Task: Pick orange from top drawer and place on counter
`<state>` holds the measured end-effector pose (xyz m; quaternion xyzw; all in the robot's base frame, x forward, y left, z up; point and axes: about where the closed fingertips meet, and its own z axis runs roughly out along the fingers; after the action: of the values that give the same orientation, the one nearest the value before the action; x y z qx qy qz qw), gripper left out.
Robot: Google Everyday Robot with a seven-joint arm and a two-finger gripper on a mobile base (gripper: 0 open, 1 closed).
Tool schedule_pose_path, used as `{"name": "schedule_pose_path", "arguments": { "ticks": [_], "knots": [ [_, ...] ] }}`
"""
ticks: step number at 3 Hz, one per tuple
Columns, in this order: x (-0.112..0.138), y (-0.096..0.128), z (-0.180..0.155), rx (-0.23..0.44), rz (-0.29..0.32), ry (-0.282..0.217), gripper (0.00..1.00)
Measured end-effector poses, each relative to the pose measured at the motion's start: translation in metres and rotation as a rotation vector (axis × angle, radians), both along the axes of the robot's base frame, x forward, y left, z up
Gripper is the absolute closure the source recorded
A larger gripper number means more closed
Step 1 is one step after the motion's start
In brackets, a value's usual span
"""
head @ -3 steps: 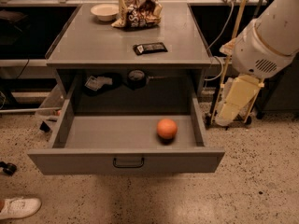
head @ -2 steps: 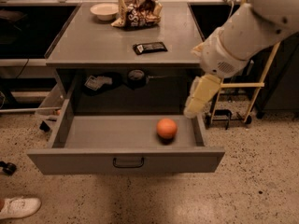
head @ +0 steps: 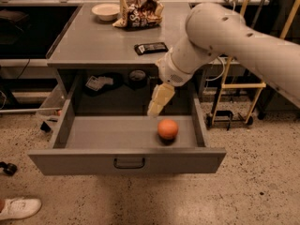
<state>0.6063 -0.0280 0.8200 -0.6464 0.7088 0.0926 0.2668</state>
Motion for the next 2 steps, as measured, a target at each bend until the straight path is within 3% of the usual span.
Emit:
{"name": "schedule_pose_path", "arguments": {
  "ticks": [1,2],
  "knots": [
    [0.0216,-0.0050,-0.0419,-0.009,-0.057,0.039,0.00],
    [0.0216,-0.0050,-0.0419,-0.009,-0.057,0.039,0.00]
  ]
}}
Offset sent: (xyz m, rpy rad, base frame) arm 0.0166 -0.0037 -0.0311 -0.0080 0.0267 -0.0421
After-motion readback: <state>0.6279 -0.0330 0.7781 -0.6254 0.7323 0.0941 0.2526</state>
